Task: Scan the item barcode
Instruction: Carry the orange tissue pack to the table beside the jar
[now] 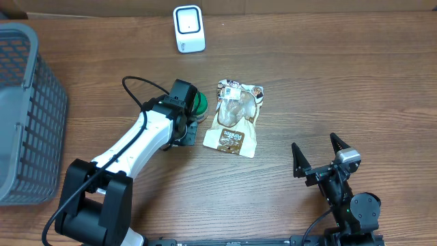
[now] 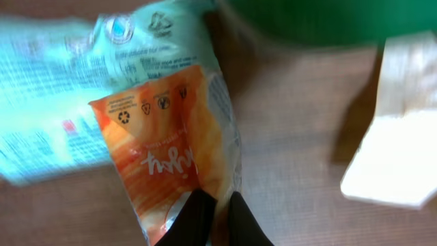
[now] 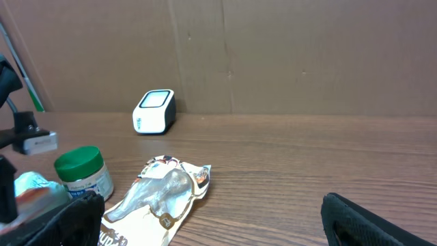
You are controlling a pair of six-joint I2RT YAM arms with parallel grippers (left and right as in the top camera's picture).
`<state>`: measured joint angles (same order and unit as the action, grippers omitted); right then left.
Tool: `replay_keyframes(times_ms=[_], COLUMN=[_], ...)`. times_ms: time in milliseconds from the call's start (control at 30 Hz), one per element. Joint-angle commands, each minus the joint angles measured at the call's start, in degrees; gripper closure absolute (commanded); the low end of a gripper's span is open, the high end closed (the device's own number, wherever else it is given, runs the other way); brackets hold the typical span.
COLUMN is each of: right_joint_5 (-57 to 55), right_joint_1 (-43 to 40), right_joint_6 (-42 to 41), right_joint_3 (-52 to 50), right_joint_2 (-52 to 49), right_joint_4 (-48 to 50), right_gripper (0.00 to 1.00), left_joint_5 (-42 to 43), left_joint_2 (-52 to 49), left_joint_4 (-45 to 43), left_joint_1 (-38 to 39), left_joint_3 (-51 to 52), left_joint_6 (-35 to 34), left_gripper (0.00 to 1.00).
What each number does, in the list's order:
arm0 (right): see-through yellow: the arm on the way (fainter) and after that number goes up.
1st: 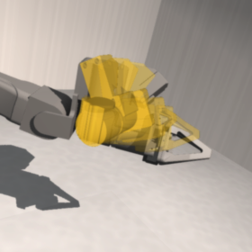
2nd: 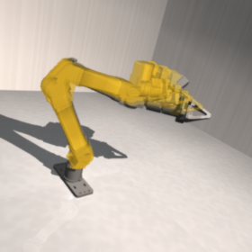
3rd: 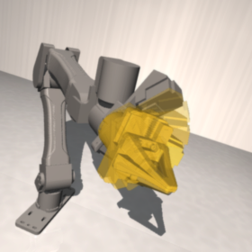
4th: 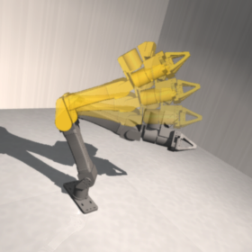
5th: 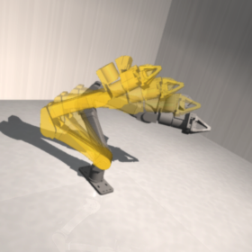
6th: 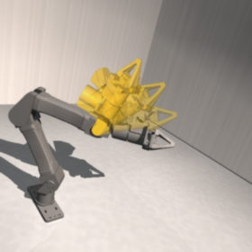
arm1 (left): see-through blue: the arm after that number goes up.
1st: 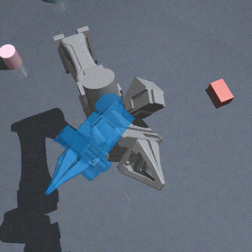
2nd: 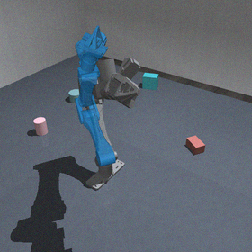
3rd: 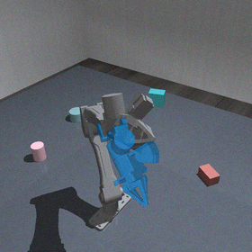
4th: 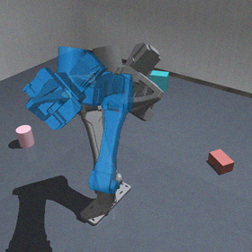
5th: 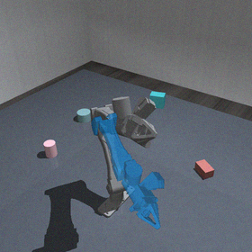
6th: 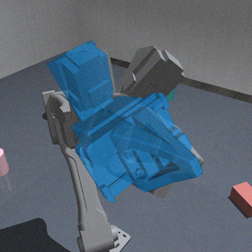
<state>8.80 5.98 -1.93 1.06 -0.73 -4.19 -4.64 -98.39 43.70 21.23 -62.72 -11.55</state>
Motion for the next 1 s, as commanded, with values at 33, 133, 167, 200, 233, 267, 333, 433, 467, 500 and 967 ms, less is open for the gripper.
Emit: replay_keyframes(times_ms=[33,133,167,200,233,267,333,433,467,500,967], right_joint_5=[0.26,0.26,0.26,0.26,0.26,0.26,0.26,0.26,0.24,0.26,0.26], right_joint_1=[-0.26,-0.26,-0.26,-0.26,-0.26,-0.26,-0.26,-0.26,-0.26,-0.26,-0.26], right_joint_6=[-0.46,-0.46,-0.46,-0.46,-0.46,-0.46,-0.46,-0.46,-0.44,-0.46,-0.46], right_joint_3=[-0.61,-0.61,-0.61,-0.61,-0.61,-0.61,-0.61,-0.61,-0.61,-0.61,-0.61], right_joint_2=[0.57,0.57,0.57,0.57,0.57,0.57,0.57,0.57,0.57,0.57,0.57], right_joint_4=[0.22,0.22,0.22,0.22,0.22,0.22,0.22,0.22,0.22,0.22,0.22], right_gripper=[0.0,0.0,0.0,0.0,0.0,0.0,0.0,0.0,0.0,0.0,0.0], left_joint_5=[-5.01,-5.6,-5.9,-5.88,-5.88,-5.88,-5.86,-5.29,-4.37,-3.56,6.29], left_joint_2=[0.24,0.24,0.24,0.24,0.24,0.24,0.26,0.72,1.31,1.79,10.29], left_joint_4=[-3.61,-6.36,-7.37,-8.17,-9.01,-9.57,-9.64,-6.23,-3.93,-2.54,9.01], left_joint_1=[-1.38,-2.23,-2.56,-2.84,-3.23,-3.63,-4.2,-4.37,-4.35,-4.28,-4.26], left_joint_3=[1.42,1.51,1.51,1.51,1.51,1.51,1.36,-0.07,-1.16,-1.84,-3.89], left_joint_6=[1.29,1.29,1.29,1.29,1.29,1.29,1.29,1.25,1.25,1.25,1.27], left_gripper=[0.96,0.96,0.96,0.96,0.96,0.96,0.96,0.96,0.96,0.96,0.96])
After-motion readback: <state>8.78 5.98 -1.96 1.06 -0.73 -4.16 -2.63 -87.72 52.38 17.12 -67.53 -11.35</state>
